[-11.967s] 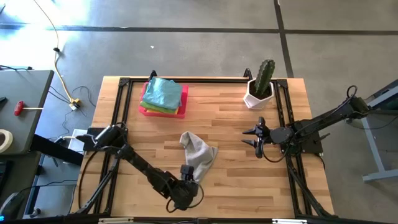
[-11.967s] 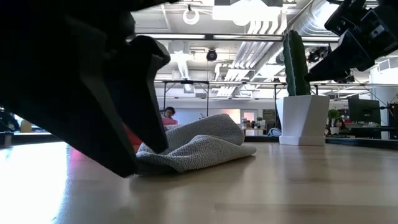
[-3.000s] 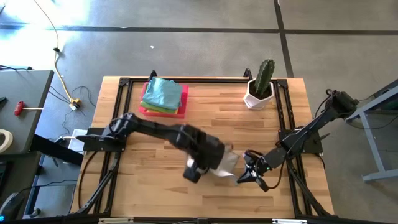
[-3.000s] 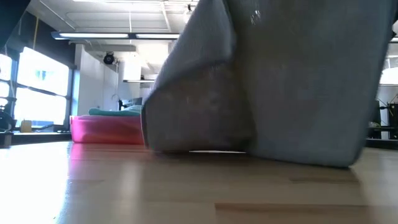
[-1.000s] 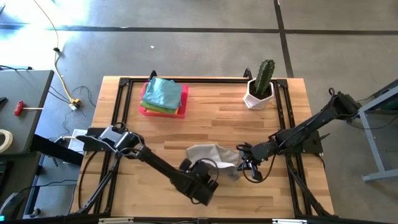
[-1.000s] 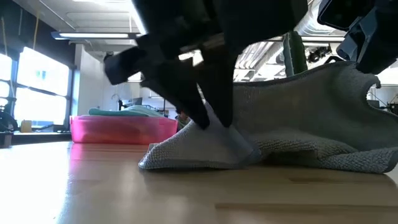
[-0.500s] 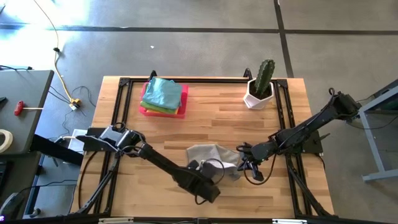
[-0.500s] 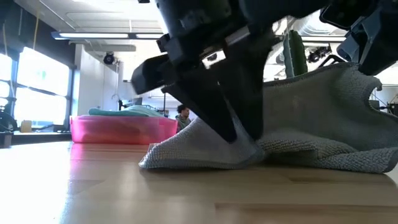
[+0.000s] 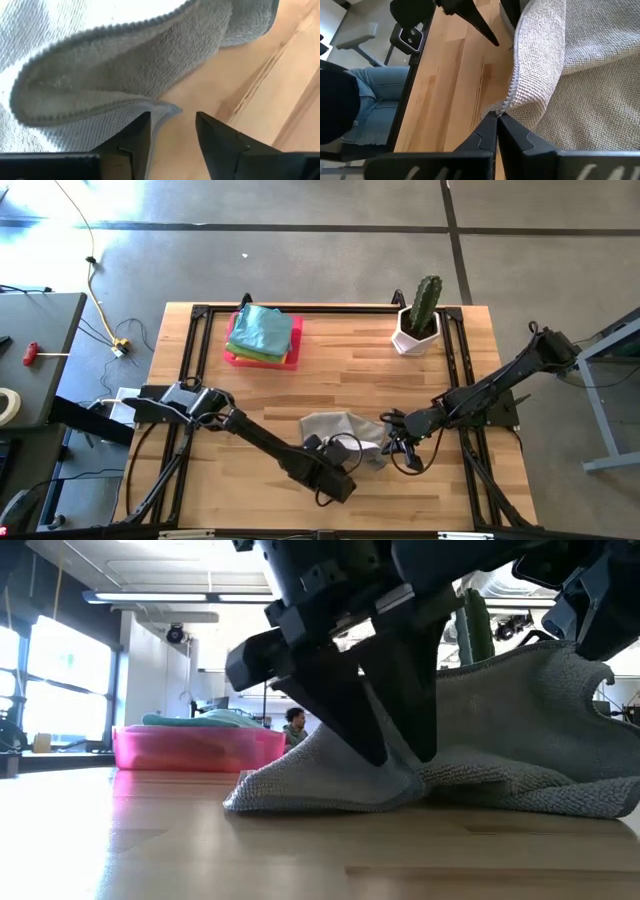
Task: Fold microfiber towels
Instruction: Fold the gray towel on the table
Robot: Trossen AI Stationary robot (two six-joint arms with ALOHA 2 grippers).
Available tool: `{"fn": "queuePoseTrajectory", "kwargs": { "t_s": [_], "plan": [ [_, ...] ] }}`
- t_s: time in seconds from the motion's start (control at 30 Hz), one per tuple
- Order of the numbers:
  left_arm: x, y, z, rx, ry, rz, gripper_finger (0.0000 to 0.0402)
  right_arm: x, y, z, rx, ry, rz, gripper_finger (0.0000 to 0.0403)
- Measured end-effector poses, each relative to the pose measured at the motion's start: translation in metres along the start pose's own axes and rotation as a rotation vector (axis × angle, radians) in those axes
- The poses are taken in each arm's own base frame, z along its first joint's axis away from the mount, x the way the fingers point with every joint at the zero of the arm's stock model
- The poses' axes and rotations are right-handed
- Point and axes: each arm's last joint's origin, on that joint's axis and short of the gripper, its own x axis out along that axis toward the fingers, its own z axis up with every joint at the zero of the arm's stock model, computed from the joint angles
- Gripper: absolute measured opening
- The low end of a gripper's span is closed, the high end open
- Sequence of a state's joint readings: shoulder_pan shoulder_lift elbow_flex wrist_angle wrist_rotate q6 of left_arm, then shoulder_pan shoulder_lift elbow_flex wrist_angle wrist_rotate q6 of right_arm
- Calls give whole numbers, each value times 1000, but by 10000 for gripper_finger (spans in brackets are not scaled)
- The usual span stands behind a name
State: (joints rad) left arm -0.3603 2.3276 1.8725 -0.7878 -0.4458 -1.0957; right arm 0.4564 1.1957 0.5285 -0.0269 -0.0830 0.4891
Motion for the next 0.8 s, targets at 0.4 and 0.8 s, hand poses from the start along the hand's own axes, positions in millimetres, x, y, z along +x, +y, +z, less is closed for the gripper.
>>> {"fn": "queuePoseTrajectory", "kwargs": {
  "t_s": [0.4, 0.8],
  "plan": [
    [-1, 12, 2, -211, 24, 93, 201, 0, 1, -1, 3, 27, 47, 0],
    [-4, 4, 3, -155, -142, 78, 196, 0, 1, -1, 4, 18, 26, 0]
  ]
}}
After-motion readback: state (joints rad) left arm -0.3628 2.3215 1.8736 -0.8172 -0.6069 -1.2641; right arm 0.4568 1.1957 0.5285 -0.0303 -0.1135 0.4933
